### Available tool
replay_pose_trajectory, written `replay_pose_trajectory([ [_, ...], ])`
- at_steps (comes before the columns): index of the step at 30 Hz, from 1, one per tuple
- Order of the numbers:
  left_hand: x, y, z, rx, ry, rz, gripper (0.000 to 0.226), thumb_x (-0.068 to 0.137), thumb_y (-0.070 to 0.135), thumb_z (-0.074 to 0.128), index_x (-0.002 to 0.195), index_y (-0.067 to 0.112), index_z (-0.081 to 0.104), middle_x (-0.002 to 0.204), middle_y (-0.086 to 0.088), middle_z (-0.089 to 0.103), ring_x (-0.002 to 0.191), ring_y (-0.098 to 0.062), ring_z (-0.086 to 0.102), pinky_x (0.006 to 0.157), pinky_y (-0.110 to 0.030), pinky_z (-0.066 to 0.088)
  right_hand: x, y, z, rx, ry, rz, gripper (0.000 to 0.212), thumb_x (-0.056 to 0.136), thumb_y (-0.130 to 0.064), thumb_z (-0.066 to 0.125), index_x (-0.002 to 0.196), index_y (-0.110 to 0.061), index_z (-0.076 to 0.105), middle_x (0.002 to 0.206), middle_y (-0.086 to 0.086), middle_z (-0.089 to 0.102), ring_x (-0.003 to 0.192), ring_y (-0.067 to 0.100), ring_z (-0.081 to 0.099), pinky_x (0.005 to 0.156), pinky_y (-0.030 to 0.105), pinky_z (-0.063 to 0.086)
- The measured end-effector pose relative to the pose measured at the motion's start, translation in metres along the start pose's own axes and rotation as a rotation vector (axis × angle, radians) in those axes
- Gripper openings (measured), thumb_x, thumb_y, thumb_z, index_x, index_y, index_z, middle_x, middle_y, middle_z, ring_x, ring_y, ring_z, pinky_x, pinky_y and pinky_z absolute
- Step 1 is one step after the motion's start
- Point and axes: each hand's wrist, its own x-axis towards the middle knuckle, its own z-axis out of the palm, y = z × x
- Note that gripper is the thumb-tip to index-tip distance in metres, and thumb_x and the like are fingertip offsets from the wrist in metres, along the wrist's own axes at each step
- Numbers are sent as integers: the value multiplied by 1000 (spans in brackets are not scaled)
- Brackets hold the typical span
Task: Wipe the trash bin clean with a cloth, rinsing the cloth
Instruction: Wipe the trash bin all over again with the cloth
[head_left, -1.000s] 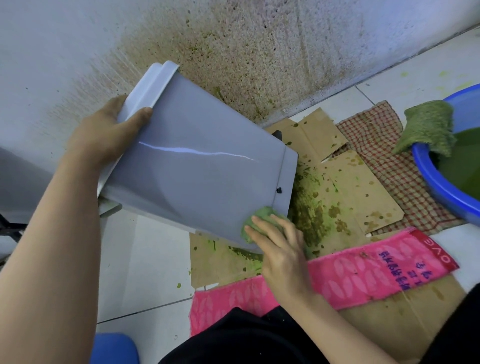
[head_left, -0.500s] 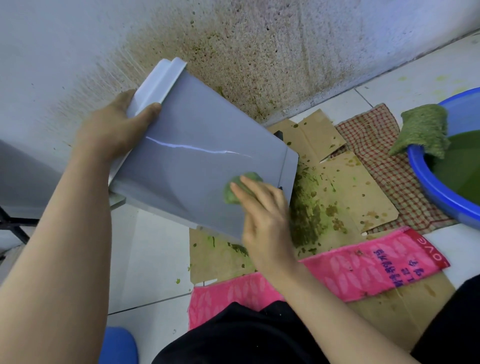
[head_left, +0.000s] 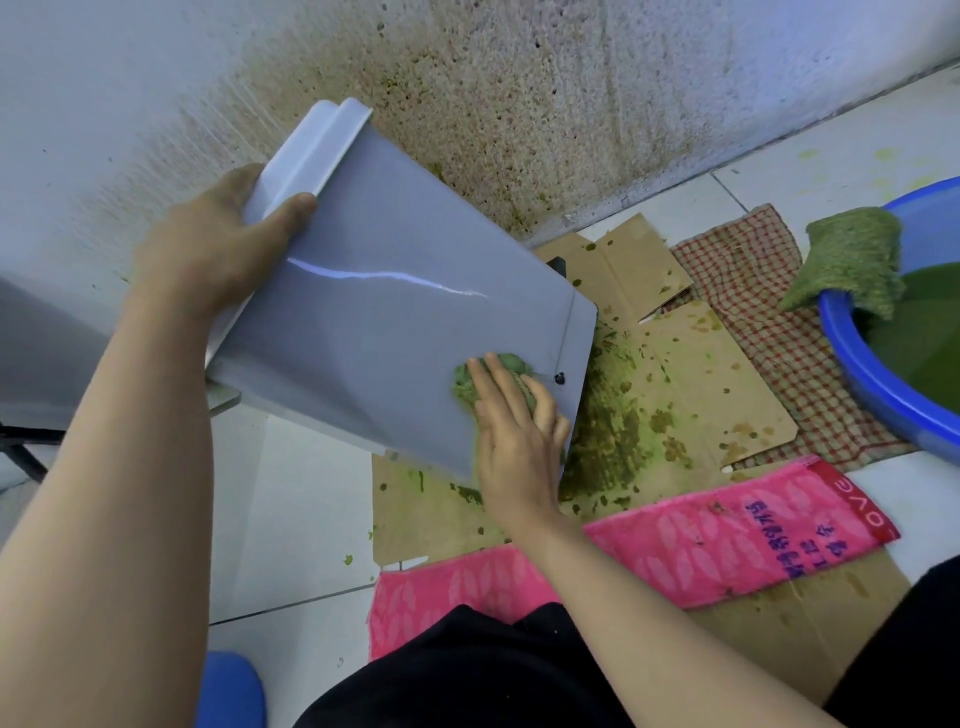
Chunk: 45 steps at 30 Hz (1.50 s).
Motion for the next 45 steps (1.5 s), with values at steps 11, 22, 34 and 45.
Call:
replay_pose_trajectory([
  [11, -6, 12, -1, 49, 3, -15, 71, 89, 73, 39, 151, 40, 30, 149, -9, 49, 133, -38, 46, 108, -48, 35, 4, 58, -52, 307, 179, 366, 41, 101, -12, 45, 142, -21, 49, 141, -8, 52, 114, 3, 36, 93, 4, 24],
  [22, -2, 6, 1, 61, -5, -17, 72, 90, 72, 40, 152, 37, 30, 152, -7, 46, 135, -38, 44, 109, -50, 34, 94, -79, 6, 172, -115, 71, 49, 104, -44, 22, 153, -37, 25, 161, -18, 19, 149, 17, 13, 112, 43, 13],
  [34, -18, 32, -3, 119, 25, -8, 63, 96, 64, 39, 152, 36, 29, 146, -13, 51, 130, -41, 46, 103, -48, 37, 122, 59, -29, -89, -184, 350, 42, 107, -29, 28, 147, -25, 39, 151, -7, 43, 128, 23, 37, 103, 39, 24],
  [45, -43, 73, -3, -36, 22, 11, 73, 91, 65, 47, 154, 34, 30, 151, -7, 48, 134, -35, 47, 109, -46, 38, 108, 38, -137, 1515, -65, 1083, 39, 104, -35, 42, 109, -9, 70, 109, 15, 71, 94, 29, 69, 79, 42, 59],
])
